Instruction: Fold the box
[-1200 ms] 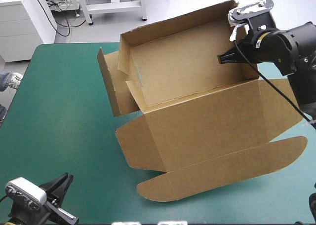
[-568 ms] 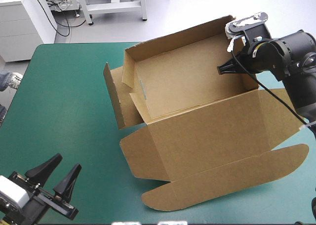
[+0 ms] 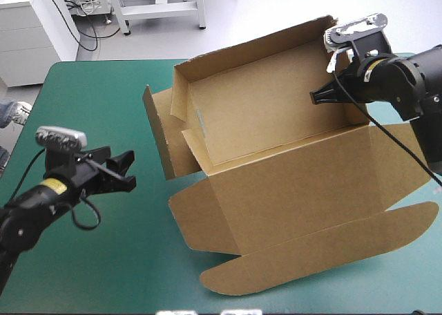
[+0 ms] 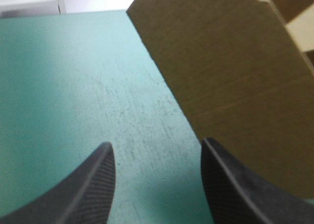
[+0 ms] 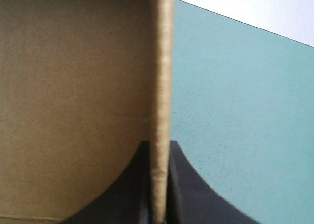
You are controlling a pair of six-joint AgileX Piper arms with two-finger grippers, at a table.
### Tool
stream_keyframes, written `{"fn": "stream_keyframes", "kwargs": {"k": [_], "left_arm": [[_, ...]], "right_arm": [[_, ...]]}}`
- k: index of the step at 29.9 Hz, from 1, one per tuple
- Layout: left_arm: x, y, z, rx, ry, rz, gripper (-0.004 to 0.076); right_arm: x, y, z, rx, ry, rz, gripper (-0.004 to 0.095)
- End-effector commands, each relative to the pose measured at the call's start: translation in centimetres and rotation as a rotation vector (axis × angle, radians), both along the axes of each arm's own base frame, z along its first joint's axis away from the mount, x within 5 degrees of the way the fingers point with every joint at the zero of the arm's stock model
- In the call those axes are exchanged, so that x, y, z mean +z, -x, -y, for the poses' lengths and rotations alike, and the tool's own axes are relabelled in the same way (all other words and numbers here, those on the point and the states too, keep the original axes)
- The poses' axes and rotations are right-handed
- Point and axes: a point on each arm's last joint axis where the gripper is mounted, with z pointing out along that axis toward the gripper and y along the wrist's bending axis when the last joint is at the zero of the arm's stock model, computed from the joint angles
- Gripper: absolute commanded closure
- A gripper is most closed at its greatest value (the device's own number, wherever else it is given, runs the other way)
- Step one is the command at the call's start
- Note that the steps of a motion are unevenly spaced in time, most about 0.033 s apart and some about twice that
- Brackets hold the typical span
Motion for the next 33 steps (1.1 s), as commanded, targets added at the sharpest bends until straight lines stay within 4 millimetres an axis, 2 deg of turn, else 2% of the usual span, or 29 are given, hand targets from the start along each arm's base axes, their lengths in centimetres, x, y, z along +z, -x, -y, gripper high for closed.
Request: {"fn": "stream_keyframes", "kwargs": {"k": [1, 5, 8, 12, 16, 19, 25, 29, 33], "left_arm": [[2.3, -3.1, 0.2, 0.03, -0.038, -0.039, 0.0345], [2.9, -6.6, -1.4, 0.085, -0.071, -0.184, 0.0345], [3.0, -9.1, -4.3, 0.17, -0.029, -0.254, 0.0345], [1.6, -11.1, -8.4, 0.215, 0.126, -0.283, 0.0345], [-0.3, -12.7, -10.3, 0.168, 0.293, -0.296, 0.0345], [-3.1, -13.8, -10.0, 0.1, 0.361, -0.321, 0.0345], [-9.5, -14.9, -7.0, 0.023, 0.422, -0.427, 0.0345], [-11.3, -15.1, -4.2, -0.026, 0.477, -0.421, 0.0345], [-10.6, -15.4, -1.0, -0.114, 0.524, -0.375, 0.0345]], "right_arm": [[2.4, 1.5, 0.7, 0.0, -0.027, 0.134, 0.093], [2.5, 1.7, 0.8, 0.0, -0.029, 0.138, 0.093], [2.5, 1.7, 0.9, -0.002, -0.022, 0.141, 0.093], [2.6, 1.7, 1.0, -0.007, -0.011, 0.144, 0.093], [2.6, 1.7, 1.1, -0.015, -0.005, 0.148, 0.093], [2.7, 1.8, 1.1, -0.015, -0.008, 0.152, 0.093], [2.8, 1.8, 1.0, -0.023, -0.033, 0.159, 0.093], [2.9, 1.8, 0.7, -0.005, -0.067, 0.168, 0.093], [3.0, 1.7, 0.5, 0.013, -0.088, 0.184, 0.093]]}}
